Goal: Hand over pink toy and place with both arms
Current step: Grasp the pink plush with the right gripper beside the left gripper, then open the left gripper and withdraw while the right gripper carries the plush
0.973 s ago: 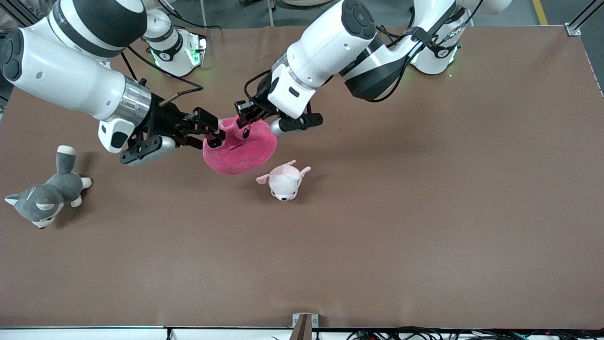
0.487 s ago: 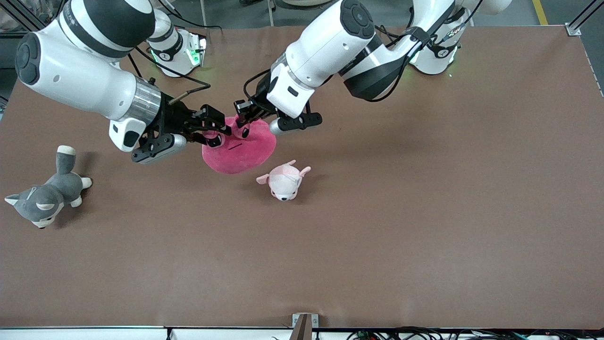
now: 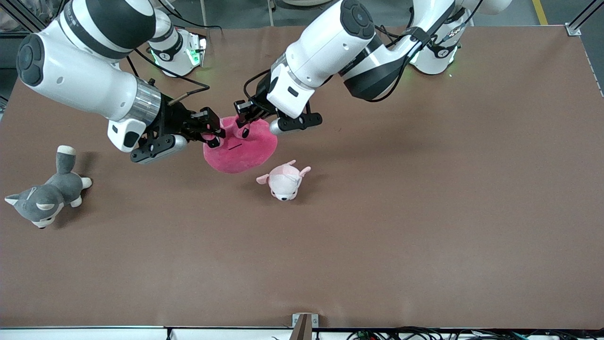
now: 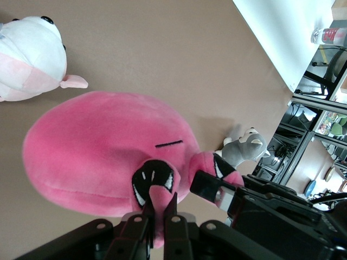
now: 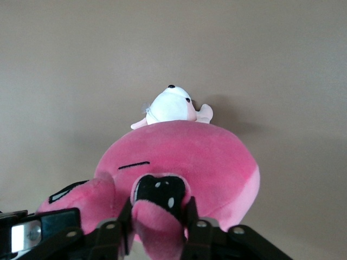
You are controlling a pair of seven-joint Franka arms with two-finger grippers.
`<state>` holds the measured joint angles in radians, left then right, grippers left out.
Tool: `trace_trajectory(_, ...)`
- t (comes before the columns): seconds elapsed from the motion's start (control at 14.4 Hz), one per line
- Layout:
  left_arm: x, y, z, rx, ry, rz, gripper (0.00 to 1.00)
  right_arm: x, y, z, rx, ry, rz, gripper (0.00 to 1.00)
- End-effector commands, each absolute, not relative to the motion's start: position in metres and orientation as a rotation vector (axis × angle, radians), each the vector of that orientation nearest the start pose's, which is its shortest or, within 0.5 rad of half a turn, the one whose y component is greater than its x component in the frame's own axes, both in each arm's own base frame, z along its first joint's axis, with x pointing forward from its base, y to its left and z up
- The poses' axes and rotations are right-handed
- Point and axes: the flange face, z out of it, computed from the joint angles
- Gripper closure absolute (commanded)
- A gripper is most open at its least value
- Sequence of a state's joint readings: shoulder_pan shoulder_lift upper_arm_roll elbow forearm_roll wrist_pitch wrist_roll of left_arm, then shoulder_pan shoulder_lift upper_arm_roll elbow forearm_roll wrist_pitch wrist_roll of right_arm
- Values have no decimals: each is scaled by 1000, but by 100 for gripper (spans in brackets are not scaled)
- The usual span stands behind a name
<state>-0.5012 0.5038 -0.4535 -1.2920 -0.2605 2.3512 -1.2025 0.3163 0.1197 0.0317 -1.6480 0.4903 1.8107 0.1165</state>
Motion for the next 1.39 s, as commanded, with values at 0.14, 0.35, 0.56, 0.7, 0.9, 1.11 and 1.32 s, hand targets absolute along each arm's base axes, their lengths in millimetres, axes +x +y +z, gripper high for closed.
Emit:
trace_trajectory(0.14,495,-556,555,2312,605,-128,85,551,242,548,-2670,-170,139,84)
trace_trajectory(0.35,500,-551,551,2321,613,-121,57,549,241,547,-2673,-174,169,88)
trace_trajectory(0.56,506,-544,550,2348,597,-66,0,549,238,549,-2673,-174,179,89)
trace_trajectory(0.7,514,-536,550,2375,588,-19,0,548,238,549,-2673,-176,189,90)
trace_trajectory(0.9,531,-519,549,2375,619,4,0,553,224,549,-2675,-161,181,91)
trace_trajectory(1.11,558,-485,539,2457,611,50,0,568,177,544,-2748,-84,156,95)
trace_trajectory(1.32,582,-440,523,2685,504,158,0,578,141,540,-2874,-56,116,95)
